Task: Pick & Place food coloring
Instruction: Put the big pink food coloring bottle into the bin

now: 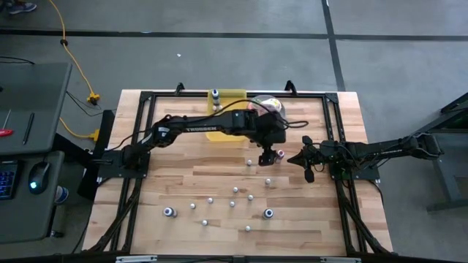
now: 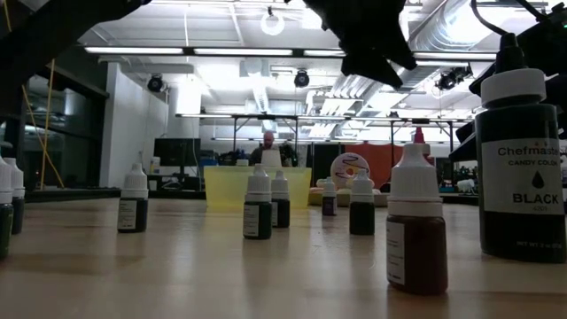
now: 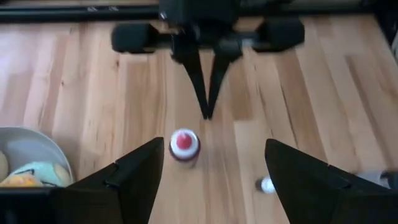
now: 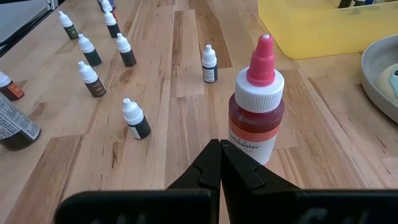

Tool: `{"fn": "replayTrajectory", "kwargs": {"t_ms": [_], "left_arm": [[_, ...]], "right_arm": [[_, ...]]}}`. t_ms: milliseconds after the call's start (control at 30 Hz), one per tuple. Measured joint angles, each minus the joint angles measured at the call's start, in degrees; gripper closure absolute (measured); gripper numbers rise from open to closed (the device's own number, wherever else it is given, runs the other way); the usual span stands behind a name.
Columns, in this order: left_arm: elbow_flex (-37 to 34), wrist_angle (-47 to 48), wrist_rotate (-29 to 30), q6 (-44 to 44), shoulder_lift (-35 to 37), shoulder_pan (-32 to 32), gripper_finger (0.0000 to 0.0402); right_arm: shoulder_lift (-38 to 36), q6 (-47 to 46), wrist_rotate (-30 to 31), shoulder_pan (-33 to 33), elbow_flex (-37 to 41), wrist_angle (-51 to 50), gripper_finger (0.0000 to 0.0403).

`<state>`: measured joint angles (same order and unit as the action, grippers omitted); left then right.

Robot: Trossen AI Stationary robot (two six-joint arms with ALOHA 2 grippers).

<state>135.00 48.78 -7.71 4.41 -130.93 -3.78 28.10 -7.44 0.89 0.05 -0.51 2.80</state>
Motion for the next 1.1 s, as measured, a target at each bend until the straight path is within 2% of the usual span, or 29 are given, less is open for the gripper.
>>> {"fn": "replayTrajectory", "kwargs": {"t_ms": [200, 300, 567, 1100], "left_arm": [[0.09, -4.43, -2.24, -2.3, -2.73, -0.34, 0.0127], [-0.04, -3.31, -2.22, -2.16, -3.32, -0.33, 0.0127], [0.0, -4.23, 2.35, 3.93, -6.36, -0.56, 0.0127], [-0.09, -4.65, 1.38, 8.04, -9.54, -1.1, 0.0127]], "right_arm": [[0.0, 0.0, 0.0, 0.0, -0.02, -0.11, 0.0402], [0.0, 0.0, 0.0, -0.01, -0.02, -0.13, 0.0402], [0.0, 0.0, 0.0, 0.0, -0.02, -0.17, 0.0402], [0.0, 0.0, 0.0, -0.02, -0.02, -0.02, 0.0402]]}}
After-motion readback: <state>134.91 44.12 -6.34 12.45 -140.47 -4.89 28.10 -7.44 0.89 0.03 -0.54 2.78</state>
